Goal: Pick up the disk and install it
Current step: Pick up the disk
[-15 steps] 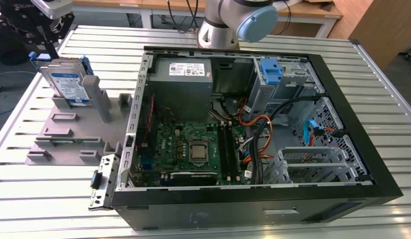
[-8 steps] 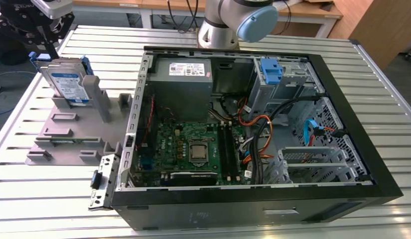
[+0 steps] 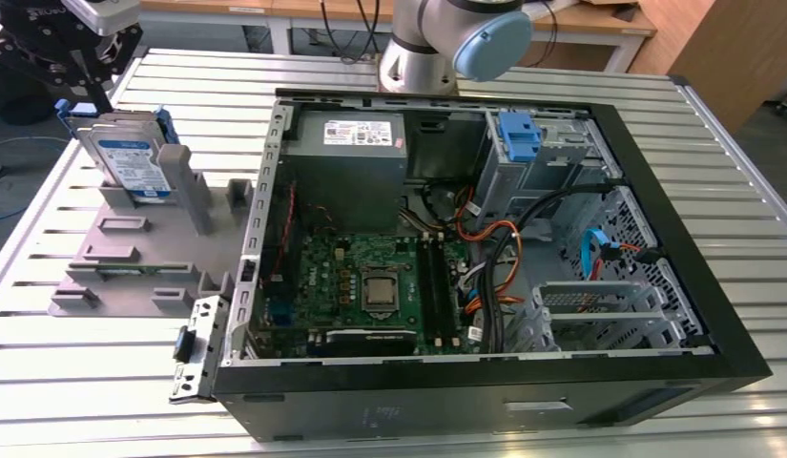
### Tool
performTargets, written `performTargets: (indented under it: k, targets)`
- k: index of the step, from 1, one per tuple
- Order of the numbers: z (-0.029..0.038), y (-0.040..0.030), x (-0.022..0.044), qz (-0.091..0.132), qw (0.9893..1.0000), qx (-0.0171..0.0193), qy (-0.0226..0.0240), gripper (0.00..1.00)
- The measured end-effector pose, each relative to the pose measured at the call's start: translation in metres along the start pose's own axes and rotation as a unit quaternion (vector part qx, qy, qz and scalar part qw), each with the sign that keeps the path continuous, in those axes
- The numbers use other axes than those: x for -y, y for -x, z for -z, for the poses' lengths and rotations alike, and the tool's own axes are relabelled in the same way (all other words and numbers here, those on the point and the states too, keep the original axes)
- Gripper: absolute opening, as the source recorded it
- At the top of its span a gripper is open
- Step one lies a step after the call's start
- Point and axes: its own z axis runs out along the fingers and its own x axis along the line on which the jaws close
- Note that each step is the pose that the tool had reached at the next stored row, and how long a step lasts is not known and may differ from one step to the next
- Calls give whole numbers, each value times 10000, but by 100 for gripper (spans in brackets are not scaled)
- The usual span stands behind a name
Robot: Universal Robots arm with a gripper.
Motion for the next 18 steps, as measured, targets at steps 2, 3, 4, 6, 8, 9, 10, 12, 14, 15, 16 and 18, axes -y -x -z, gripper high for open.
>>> performTargets:
  k: [2,3,4,6,8,9,10,12,14,15,16,18]
  targets:
    - [0,0,0,1,10000,0,0,11]
    - [0,0,0,1,10000,0,0,11]
    - [0,0,0,1,10000,0,0,11]
    - [0,0,0,1,10000,0,0,11]
    - [0,0,0,4,10000,0,0,11]
    - [0,0,0,9,10000,0,0,11]
    - [0,0,0,17,10000,-1,-1,11]
    - [0,0,0,40,10000,-1,-2,11]
    - [0,0,0,66,10000,-2,-3,11]
    - [0,0,0,72,10000,-3,-3,11]
    - [0,0,0,72,10000,-3,-3,11]
    - [0,0,0,73,10000,-3,-3,11]
